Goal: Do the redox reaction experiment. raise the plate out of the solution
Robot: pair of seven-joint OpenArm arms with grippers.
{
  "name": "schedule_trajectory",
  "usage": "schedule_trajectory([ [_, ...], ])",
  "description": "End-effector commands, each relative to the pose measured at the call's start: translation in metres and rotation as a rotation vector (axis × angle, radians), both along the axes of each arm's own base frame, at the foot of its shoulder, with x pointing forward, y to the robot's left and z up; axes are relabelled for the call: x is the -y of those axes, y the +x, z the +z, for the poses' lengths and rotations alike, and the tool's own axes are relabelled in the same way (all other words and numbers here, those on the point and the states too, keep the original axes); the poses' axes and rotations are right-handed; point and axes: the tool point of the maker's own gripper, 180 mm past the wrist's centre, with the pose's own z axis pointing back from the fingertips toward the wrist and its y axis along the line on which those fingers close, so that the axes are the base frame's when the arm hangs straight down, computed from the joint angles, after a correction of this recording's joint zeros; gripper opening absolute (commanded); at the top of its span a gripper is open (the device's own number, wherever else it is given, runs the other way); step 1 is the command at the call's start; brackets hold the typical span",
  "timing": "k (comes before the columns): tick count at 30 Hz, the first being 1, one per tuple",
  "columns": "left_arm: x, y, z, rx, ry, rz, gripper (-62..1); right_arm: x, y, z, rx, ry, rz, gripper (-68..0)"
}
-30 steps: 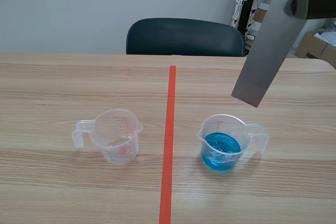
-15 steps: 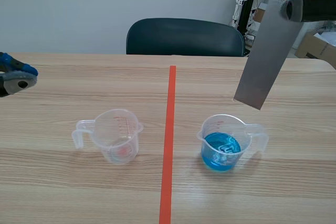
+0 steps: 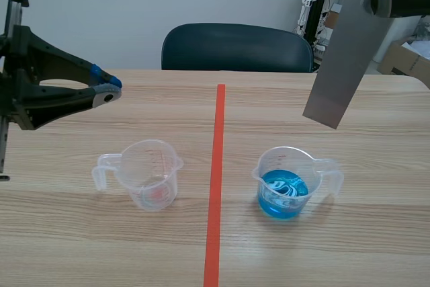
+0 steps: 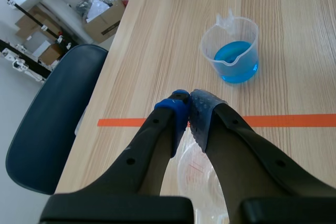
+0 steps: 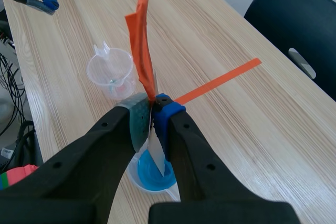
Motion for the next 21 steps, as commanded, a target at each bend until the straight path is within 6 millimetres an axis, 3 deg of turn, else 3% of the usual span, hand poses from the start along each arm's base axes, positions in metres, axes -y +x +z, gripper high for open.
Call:
schedule_trajectory([
  [1, 0.009, 0.004, 0.008, 0.014, -0.023, -0.011, -56.9, 0.0, 0.003, 0.013, 0.038, 0.014, 0.0, -66.9],
  [13, 0.069, 0.019, -0.001, 0.037, 0.012, -0.071, -56.9, 0.0, 0.005, 0.015, 0.106, -0.011, 0.017, -66.9],
  [21, 0.095, 0.036, -0.002, 0.071, -0.002, -0.056, -56.9, 0.0, 0.005, 0.016, 0.106, -0.01, 0.017, -66.9],
])
